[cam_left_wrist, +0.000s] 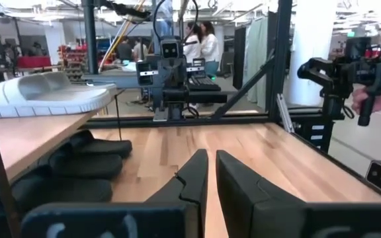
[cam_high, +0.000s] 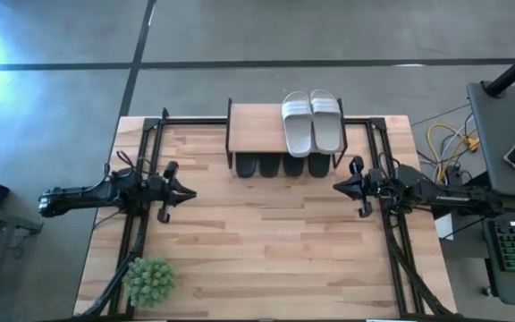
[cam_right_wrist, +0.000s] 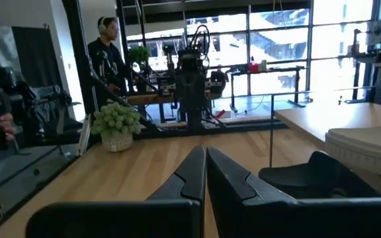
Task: Pick and place slides into the shelf
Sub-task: Return to Home Position
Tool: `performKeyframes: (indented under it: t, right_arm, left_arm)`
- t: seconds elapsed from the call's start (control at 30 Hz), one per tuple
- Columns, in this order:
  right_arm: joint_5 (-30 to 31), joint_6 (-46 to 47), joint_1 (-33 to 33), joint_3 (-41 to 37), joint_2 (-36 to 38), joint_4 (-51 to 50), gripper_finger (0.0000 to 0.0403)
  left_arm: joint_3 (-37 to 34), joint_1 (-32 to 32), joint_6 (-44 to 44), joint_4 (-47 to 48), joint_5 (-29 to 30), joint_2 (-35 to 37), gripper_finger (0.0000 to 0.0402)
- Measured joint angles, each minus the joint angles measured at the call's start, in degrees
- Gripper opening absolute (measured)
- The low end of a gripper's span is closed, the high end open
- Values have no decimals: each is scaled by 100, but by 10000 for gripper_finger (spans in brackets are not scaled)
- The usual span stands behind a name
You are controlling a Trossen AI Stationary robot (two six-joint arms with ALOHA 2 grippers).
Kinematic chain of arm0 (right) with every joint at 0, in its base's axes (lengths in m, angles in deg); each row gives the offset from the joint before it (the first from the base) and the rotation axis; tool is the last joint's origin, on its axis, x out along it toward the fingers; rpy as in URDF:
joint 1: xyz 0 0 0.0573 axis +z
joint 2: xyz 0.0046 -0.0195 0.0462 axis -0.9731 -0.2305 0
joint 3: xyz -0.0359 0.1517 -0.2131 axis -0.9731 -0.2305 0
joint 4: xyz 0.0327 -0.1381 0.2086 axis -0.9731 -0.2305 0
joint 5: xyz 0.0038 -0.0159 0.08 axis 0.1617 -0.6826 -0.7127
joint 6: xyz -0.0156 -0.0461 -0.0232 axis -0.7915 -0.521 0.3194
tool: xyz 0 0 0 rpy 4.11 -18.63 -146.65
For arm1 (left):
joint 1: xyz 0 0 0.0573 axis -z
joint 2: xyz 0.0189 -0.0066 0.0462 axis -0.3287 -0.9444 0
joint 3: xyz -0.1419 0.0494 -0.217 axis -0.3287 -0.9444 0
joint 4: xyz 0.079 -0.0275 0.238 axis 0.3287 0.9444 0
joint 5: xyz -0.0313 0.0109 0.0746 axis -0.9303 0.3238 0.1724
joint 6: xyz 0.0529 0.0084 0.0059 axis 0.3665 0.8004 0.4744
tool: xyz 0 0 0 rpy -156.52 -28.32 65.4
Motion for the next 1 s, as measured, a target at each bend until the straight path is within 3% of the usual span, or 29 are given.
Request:
performKeyframes:
  t: [0.53, 1.0]
  right_arm:
    - [17, -180, 0, 0, -4, -257, 9]
    - [22, 1423, 0, 0, -4, -255, 9]
  left_arm:
    - [-9, 0, -94, -9, -13, -138, 17]
    - [-9, 4, -227, -11, -16, -138, 17]
